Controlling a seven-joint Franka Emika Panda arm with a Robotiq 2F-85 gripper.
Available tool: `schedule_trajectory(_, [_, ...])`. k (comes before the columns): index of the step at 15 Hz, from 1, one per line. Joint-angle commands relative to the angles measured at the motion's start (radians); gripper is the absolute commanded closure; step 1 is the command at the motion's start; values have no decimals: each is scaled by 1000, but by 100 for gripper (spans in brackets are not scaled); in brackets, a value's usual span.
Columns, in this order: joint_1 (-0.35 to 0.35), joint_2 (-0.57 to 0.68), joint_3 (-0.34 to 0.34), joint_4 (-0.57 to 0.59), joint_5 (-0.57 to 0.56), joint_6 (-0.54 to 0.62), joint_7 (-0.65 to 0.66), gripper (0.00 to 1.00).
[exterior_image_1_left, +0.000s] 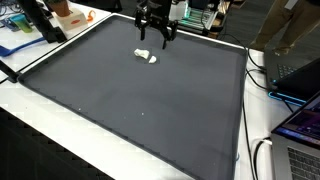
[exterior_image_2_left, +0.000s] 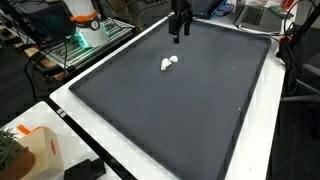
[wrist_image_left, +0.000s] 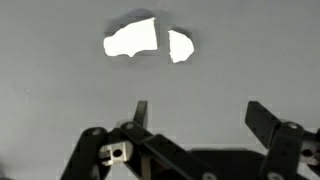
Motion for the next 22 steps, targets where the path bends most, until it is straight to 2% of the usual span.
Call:
schedule_trajectory(1, [0,10,3,12,12,-4,-11,0])
schedule_trajectory(5, [-10,37,3,67,62,-44,-53,0])
schedule_trajectory(9, [-34,91,5,207,151,-228,-181,0])
schedule_trajectory(12, [-46,137,3,308,166,-391,-259,0])
schedule_trajectory(15, [-54,192,0,388,178,-482,-300,0])
schedule_trajectory(16, [-44,142,-2,330,151,-429,-264,0])
schedule_trajectory(20, [-43,155,-3,348,151,-435,-265,0])
schedule_trajectory(22, [-53,190,0,407,193,-506,-282,0])
